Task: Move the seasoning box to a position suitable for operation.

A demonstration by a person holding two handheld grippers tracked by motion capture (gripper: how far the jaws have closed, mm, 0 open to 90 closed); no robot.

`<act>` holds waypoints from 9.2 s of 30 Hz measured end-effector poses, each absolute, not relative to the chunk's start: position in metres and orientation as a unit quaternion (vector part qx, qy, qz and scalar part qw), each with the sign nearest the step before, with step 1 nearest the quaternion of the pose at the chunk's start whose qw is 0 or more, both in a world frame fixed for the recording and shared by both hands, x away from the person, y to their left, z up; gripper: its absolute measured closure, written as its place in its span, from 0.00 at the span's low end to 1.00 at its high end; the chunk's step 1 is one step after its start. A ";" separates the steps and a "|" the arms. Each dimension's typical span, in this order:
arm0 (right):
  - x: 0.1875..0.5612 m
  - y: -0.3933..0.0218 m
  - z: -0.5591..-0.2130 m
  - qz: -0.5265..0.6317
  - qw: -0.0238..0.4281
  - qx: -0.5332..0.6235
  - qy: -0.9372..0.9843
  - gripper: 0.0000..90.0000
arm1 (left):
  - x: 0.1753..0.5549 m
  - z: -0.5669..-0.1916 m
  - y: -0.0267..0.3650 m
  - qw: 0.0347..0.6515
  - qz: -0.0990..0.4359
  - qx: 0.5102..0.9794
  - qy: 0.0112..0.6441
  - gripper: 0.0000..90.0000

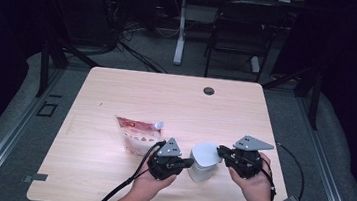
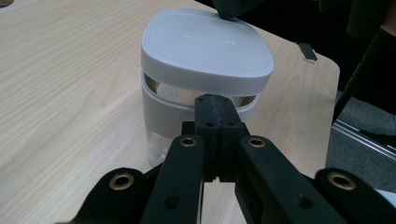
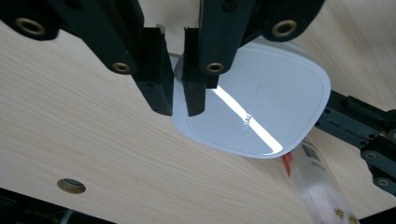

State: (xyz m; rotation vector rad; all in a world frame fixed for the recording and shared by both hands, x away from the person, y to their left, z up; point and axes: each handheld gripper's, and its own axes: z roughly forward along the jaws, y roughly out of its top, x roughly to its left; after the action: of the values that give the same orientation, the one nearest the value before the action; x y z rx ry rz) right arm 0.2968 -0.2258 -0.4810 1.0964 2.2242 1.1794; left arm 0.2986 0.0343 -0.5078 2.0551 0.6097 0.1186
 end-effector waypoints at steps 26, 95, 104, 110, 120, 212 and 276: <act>0.262 -0.236 -0.503 0.451 0.206 0.375 0.784 0.57 | 0.300 -0.501 0.032 0.481 0.053 0.840 0.247 1.00; 0.257 -0.228 -0.502 0.453 0.279 0.345 0.773 0.75 | 0.275 -0.510 0.192 0.454 0.121 0.814 0.341 0.98; 0.257 -0.230 -0.503 0.461 0.283 0.351 0.764 0.81 | 0.276 -0.511 0.227 0.456 0.144 0.793 0.377 0.97; 0.259 -0.233 -0.503 0.460 0.285 0.355 0.762 0.84 | 0.280 -0.515 0.238 0.457 0.143 0.786 0.392 0.97; 0.261 -0.236 -0.505 0.462 0.283 0.358 0.760 0.86 | 0.284 -0.522 0.240 0.450 0.138 0.786 0.400 0.96; 0.320 -0.229 -0.506 0.502 0.212 0.418 0.727 0.88 | 0.287 -0.534 0.239 0.431 0.143 0.793 0.407 0.78; 0.287 -0.239 -0.486 0.525 0.250 0.379 0.720 0.55 | 0.306 -0.519 0.248 0.472 0.140 0.760 0.424 0.63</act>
State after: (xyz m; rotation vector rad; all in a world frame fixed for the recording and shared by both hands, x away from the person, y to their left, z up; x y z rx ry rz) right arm 0.2866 -0.2394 -0.4860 1.0311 1.9620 1.4289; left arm 0.3056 0.2476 -0.5192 1.8608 1.0375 0.3434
